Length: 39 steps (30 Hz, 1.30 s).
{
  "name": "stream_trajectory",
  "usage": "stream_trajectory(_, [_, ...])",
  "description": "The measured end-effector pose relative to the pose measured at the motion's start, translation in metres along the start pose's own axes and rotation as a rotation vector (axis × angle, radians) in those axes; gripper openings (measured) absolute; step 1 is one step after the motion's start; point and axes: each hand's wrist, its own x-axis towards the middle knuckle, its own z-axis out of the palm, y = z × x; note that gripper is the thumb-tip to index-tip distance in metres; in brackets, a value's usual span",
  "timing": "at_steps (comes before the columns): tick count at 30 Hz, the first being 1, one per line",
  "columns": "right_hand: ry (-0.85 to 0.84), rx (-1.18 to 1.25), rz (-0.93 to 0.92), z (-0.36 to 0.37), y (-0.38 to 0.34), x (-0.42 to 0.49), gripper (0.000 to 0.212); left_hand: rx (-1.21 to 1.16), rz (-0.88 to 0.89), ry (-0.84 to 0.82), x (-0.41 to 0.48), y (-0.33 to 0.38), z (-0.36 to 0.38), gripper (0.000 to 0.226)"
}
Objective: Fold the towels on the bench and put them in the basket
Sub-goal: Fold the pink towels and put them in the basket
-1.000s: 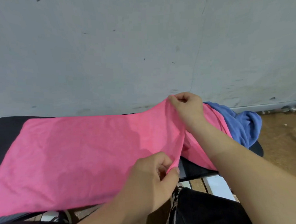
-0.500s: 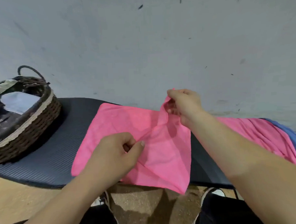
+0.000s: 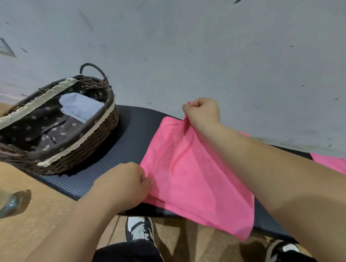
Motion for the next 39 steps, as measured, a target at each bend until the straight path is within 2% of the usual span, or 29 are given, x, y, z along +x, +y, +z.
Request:
stream_trajectory(4, [-0.111, 0.043, -0.014, 0.018, -0.003, -0.008, 0.020, 0.044, -0.088, -0.032, 0.003, -0.008, -0.005, 0.049])
stream_trajectory(6, [-0.208, -0.030, -0.075, 0.016, 0.001, -0.017, 0.016, 0.086, -0.134, -0.039, 0.002, -0.008, -0.007, 0.045])
stream_trajectory(9, [-0.307, -0.258, -0.201, -0.006, 0.012, -0.031, 0.034, 0.080, -0.142, 0.017, 0.000, -0.002, -0.011, 0.044])
stream_trajectory(13, [-0.437, -0.784, -0.313, -0.060, 0.038, -0.053, 0.055, 0.022, -0.119, 0.037, 0.002, 0.006, -0.011, 0.040])
stream_trajectory(15, [-0.486, -0.985, -0.279, -0.084, 0.057, -0.071, 0.071, 0.008, -0.107, -0.004, 0.003, 0.007, -0.007, 0.038])
stream_trajectory(18, [-0.598, -1.036, -0.168, -0.113, 0.091, -0.096, 0.089, 0.015, -0.107, -0.045, 0.004, 0.008, -0.001, 0.035])
stream_trajectory(22, [-0.575, -1.093, -0.160, -0.141, 0.117, -0.115, 0.085, 0.026, -0.117, -0.068, 0.003, 0.014, 0.002, 0.039])
stream_trajectory(26, [-0.604, -1.145, -0.097, -0.158, 0.110, -0.121, 0.086, 0.017, -0.079, -0.074, 0.005, 0.020, 0.008, 0.039])
stream_trajectory(28, [-0.510, -1.152, -0.211, -0.163, 0.100, -0.113, 0.093, -0.009, -0.054, -0.067, 0.007, 0.022, 0.010, 0.036])
stream_trajectory(29, [-0.461, -1.144, -0.283, -0.163, 0.095, -0.105, 0.091, -0.025, -0.043, -0.060, 0.009, 0.023, 0.010, 0.033])
stream_trajectory(30, [-0.430, -1.104, -0.328, -0.160, 0.087, -0.096, 0.077, -0.041, -0.030, -0.050, 0.010, 0.024, 0.011, 0.029])
stream_trajectory(33, [-0.426, -0.881, -0.314, -0.133, 0.063, -0.063, 0.036, -0.066, -0.022, -0.043, 0.014, 0.024, 0.012, 0.024])
stream_trajectory(35, [-0.426, -0.773, -0.316, -0.103, 0.049, -0.042, 0.028, -0.099, -0.018, -0.018, 0.016, 0.019, 0.011, 0.027])
stream_trajectory(39, [-0.408, -0.713, -0.302, -0.048, 0.044, -0.004, 0.028, -0.214, 0.004, 0.037, 0.016, 0.010, 0.011, 0.030])
